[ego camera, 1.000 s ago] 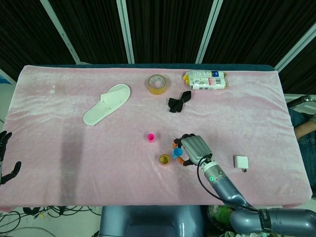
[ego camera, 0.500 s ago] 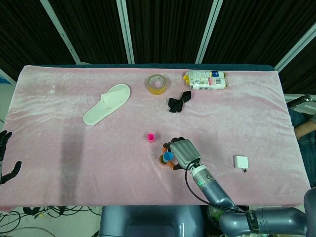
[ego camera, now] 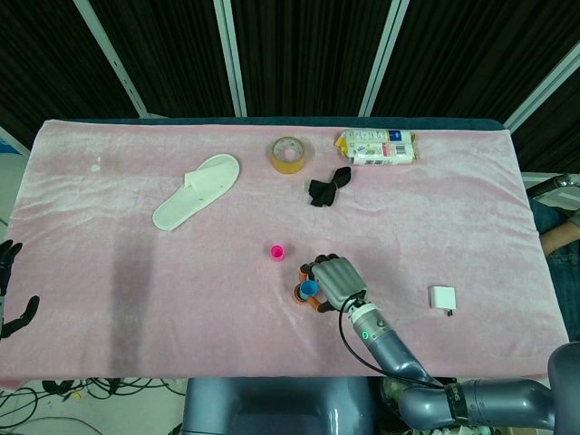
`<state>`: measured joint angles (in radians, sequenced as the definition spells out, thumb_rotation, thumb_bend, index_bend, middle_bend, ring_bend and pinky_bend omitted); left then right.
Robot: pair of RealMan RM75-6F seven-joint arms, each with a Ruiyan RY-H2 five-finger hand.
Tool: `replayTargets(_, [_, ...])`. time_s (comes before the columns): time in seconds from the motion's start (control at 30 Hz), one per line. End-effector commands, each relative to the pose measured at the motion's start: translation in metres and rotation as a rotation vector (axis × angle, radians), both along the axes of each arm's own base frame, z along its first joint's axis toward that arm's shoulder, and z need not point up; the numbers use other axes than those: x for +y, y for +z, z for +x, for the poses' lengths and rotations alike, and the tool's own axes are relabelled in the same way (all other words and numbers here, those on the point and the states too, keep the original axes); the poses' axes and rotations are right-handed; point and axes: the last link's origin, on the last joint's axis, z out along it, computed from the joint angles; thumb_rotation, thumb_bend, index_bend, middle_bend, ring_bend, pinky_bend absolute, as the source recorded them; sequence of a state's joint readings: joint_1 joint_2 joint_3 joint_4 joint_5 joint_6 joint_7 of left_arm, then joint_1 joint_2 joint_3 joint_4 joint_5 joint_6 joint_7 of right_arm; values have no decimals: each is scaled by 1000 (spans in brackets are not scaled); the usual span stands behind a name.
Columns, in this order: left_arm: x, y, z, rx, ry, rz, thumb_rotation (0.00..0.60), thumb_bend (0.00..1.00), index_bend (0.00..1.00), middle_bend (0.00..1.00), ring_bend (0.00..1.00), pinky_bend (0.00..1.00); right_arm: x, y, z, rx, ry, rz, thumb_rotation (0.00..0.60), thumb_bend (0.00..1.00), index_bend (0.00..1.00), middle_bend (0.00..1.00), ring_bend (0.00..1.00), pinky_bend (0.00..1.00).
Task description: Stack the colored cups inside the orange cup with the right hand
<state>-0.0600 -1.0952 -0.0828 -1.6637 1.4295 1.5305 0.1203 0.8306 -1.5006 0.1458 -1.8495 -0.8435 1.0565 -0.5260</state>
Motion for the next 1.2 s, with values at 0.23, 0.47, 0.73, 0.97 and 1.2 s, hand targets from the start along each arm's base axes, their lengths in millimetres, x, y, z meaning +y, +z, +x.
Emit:
replayTargets(0.23, [0,0,0,0,0,1,600,342,73,49,0,7,1,-6,-1,-5,-1,12,600,383,559,478,271,256])
replayTargets(0.47, [0,1,0,-1,2,4,600,341,74,49,0,7,2,-11,-6,28,6,29,600,306,459,373,252,256])
replayTargets(0.73, [0,0,0,-1,6,3,600,341,74,49,0,7,2,-8,-10,81,-5,69,600,189,177,155,180,256])
replayTargets(0.97, [-1,1,0,-5,4,8,600,342,74,49,0,7,-15,6,0,28,-8,-7,600,189,173,164,185,256])
replayTargets(1.2, [0,0,0,-2,5,2,600,342,73,49,0,7,-39,-7,5,-12,-6,-46,600,192,182,212,215,256])
